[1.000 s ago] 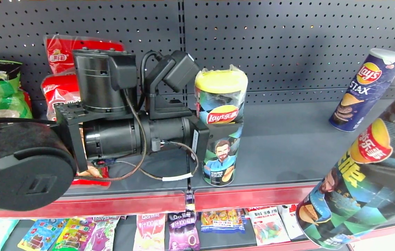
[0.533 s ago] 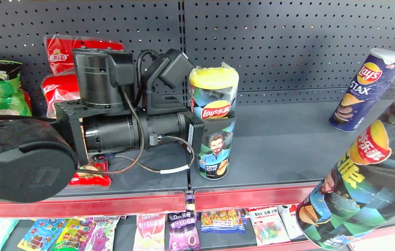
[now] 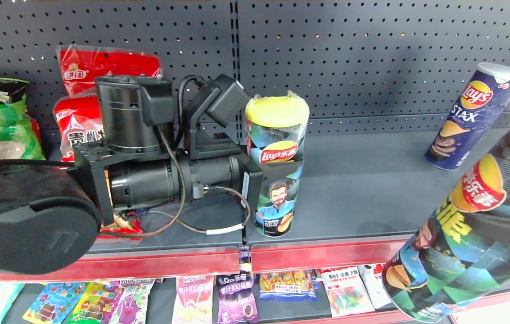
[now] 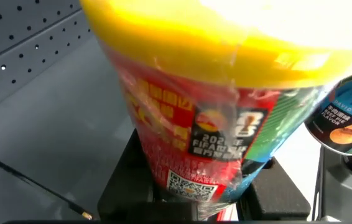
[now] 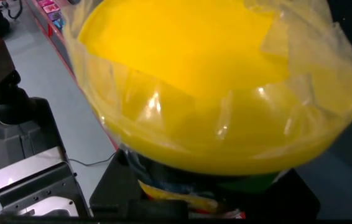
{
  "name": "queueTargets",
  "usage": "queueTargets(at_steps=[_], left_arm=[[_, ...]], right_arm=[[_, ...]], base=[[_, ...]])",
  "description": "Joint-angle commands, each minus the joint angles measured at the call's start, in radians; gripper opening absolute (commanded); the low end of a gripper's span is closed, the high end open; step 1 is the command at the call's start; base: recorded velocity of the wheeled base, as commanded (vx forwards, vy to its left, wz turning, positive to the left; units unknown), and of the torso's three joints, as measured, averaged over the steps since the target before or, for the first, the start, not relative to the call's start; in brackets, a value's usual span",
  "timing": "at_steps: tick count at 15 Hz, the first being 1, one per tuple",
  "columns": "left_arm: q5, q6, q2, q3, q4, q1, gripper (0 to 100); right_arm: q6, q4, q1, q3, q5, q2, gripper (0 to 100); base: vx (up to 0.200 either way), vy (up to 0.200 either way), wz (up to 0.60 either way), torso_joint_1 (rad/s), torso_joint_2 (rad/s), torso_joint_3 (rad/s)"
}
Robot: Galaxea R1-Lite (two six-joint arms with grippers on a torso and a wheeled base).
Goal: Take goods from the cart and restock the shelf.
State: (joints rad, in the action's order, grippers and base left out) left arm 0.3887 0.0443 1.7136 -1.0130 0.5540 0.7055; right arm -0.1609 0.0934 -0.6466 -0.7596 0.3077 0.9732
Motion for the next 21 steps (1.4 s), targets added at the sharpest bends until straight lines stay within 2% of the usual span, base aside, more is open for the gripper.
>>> queueTargets(at_steps=[1,3,4,10,13,15,18,21], left_arm=[[-0.001,-0.001,-0.003,0.008,-0.002,0.003,0],[-0.002,0.0,-0.003,0.014,-0.002,0.003,0],[-0.002,0.0,-0.003,0.013,-0.002,0.003,100],[-0.05,-0.001,-0.002,0.017,0.003,-0.003,100],[-0.065,-0.001,-0.006,0.103,0.104,-0.035,100],[-0.067,-0.001,-0.026,0.166,0.15,-0.055,100],[-0.07,0.0,-0.057,0.202,0.147,-0.072,100],[-0.067,0.0,-0.071,0.205,0.145,-0.075,100]], right_arm=[[0.0,0.0,-0.001,0.0,0.001,0.002,0],[0.0,0.005,-0.001,-0.01,-0.001,0.018,0],[0.0,0.008,0.001,-0.018,-0.001,0.028,0],[0.001,0.012,0.013,-0.184,-0.001,0.228,0],[0.001,0.068,0.054,-0.268,0.007,0.363,0],[-0.003,0.138,0.12,-0.313,0.059,0.447,0],[-0.006,0.141,0.165,-0.353,0.076,0.516,0],[-0.006,0.143,0.165,-0.371,0.08,0.552,0]], base=[[0.0,0.0,0.0,0.0,0.0,0.0],[0.0,0.0,0.0,0.0,0.0,0.0],[0.0,0.0,0.0,0.0,0.0,0.0],[0.0,0.0,0.0,0.0,0.0,0.0],[0.0,0.0,0.0,0.0,0.0,0.0],[0.0,0.0,0.0,0.0,0.0,0.0],[0.0,0.0,0.0,0.0,0.0,0.0],[0.0,0.0,0.0,0.0,0.0,0.0]])
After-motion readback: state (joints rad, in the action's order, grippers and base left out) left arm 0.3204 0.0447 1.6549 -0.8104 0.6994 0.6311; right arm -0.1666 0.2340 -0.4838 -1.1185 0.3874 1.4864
